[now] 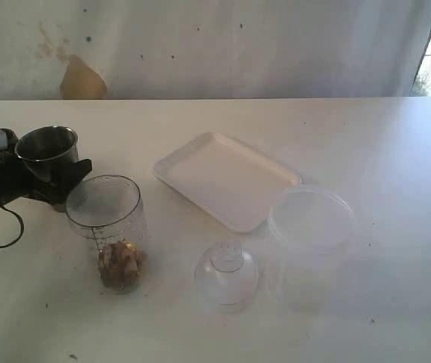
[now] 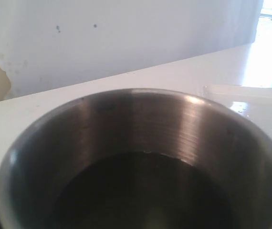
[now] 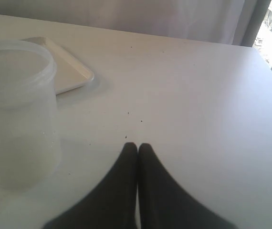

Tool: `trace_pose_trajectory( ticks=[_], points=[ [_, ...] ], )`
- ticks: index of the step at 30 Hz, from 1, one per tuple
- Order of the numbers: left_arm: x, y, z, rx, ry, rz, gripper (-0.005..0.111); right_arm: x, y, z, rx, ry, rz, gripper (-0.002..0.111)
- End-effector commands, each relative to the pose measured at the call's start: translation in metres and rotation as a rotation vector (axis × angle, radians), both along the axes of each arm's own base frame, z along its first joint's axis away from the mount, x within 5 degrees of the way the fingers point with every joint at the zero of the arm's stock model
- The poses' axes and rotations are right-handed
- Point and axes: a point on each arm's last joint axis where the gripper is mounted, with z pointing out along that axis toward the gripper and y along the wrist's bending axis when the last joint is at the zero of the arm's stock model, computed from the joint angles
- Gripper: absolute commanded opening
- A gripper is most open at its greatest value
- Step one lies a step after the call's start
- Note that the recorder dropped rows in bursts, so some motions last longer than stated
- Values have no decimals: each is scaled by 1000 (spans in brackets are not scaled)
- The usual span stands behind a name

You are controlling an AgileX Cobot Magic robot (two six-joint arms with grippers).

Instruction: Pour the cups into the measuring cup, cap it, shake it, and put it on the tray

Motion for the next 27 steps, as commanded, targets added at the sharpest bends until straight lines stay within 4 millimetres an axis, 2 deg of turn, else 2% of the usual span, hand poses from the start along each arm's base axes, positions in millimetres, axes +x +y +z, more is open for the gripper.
trace_pose_trajectory(
  ticks=[1,16,18,20,21,27],
  points=[
    [1,-1,2,-10,-14,0,105,0,0,-1,-6,2,-3,0],
    [1,0,2,-14,-13,8,105,0,0,-1,-6,2,-3,0],
    [1,0,2,-16,-12,8,102,0,0,-1,-6,2,-3,0],
    [1,0,2,-11,-16,7,89,0,0,-1,-6,2,-3,0],
    [1,-1,2,-9,-16,2,78,0,0,-1,-6,2,-3,0],
    [-4,-7,0,24,-13,-91,0,0,0,-1,-6,2,-3,0]
  ],
)
